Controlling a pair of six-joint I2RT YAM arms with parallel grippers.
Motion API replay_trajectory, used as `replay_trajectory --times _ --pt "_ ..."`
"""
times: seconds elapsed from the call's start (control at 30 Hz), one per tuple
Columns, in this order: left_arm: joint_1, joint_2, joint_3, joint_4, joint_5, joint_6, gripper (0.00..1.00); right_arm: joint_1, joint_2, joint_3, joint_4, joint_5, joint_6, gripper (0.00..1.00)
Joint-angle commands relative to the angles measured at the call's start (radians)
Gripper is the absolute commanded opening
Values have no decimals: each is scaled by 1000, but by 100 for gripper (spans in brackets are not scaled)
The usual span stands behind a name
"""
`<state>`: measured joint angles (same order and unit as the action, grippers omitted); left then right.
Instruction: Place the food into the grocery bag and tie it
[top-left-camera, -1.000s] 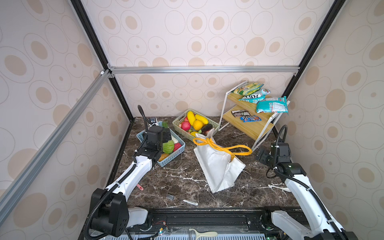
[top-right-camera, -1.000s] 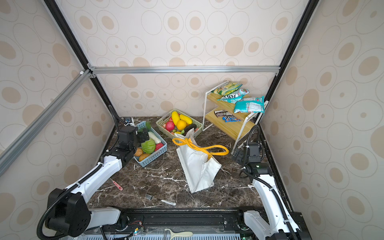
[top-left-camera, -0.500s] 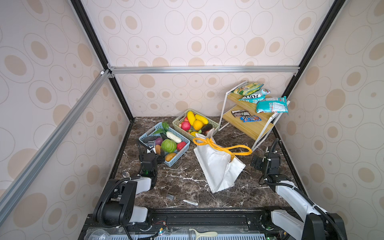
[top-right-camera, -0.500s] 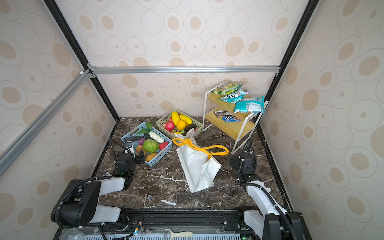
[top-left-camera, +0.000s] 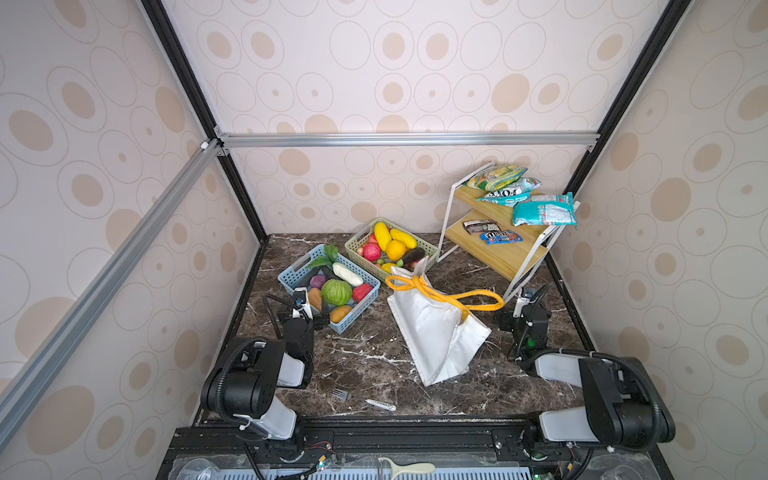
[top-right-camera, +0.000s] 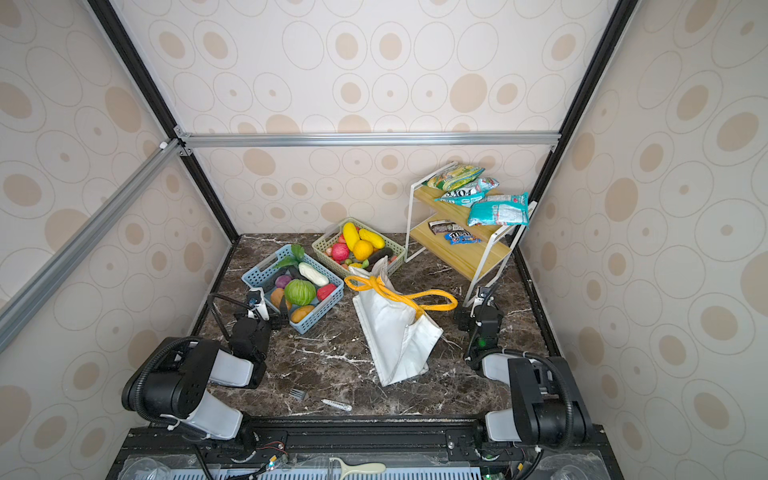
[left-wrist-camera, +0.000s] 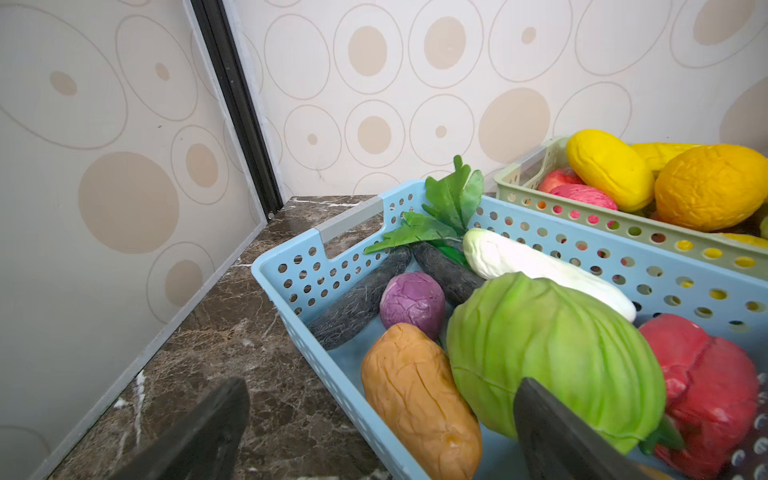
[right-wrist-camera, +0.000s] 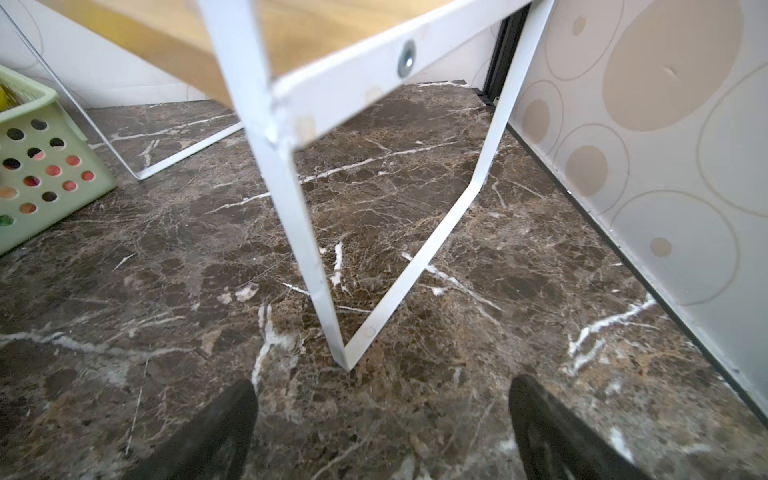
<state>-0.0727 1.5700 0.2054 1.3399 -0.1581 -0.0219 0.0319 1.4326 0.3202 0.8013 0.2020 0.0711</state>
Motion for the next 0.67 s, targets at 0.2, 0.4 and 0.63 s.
replay_trajectory --times 0.2,0.4,0.63 --pt "9 10 7 41 -47 14 99 13 107 44 109 32 -29 100" --pt "9 13 12 35 -48 14 99 33 106 71 54 71 -36 100" --pt "9 11 9 41 -46 14 99 33 100 75 37 71 -34 100"
